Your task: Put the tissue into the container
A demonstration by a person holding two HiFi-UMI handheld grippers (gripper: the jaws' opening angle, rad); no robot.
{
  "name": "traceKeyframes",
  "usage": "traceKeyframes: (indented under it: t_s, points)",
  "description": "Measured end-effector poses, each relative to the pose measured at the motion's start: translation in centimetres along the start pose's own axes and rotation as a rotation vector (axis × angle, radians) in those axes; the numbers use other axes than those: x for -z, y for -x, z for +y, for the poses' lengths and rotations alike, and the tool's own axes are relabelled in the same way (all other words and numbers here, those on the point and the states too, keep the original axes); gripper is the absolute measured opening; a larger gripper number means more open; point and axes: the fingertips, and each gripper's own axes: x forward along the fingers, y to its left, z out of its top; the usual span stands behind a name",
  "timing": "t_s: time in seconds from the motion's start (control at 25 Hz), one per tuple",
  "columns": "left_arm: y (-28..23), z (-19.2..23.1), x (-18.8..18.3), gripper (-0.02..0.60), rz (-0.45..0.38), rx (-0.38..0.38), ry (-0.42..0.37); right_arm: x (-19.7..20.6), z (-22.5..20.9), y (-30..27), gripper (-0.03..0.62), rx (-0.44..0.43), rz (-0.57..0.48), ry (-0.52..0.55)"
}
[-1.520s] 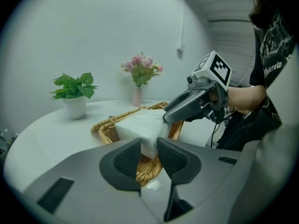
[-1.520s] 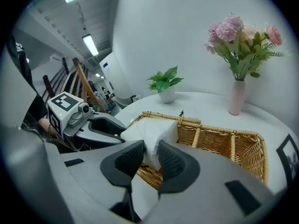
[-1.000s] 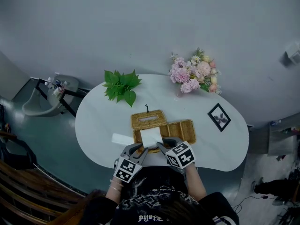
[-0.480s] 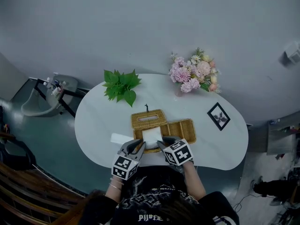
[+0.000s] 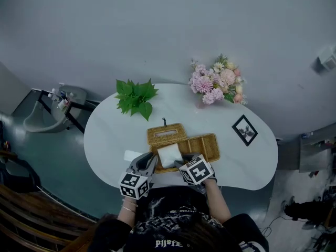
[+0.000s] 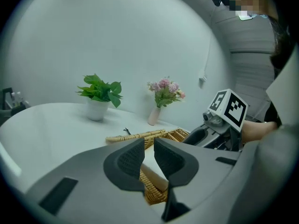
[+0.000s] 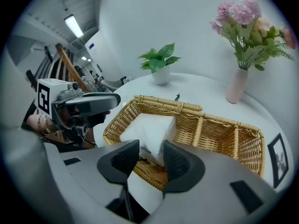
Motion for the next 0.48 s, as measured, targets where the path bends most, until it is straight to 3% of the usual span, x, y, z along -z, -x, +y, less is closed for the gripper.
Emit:
traceKeyframes:
  t_s: [0.08,0.48]
  points:
    - [0.03,0.20,-0.07,0.075,-0.007,0.004,0.026,-0.06,0.42,-0.11,0.218,-0.024,-0.003,-0.005]
    - [0.56,0.85,-0.29,0.075,-0.039,-0.027,0.082,-0.96,0.57,0.57,0.256,-0.047,-0.088,-0.056]
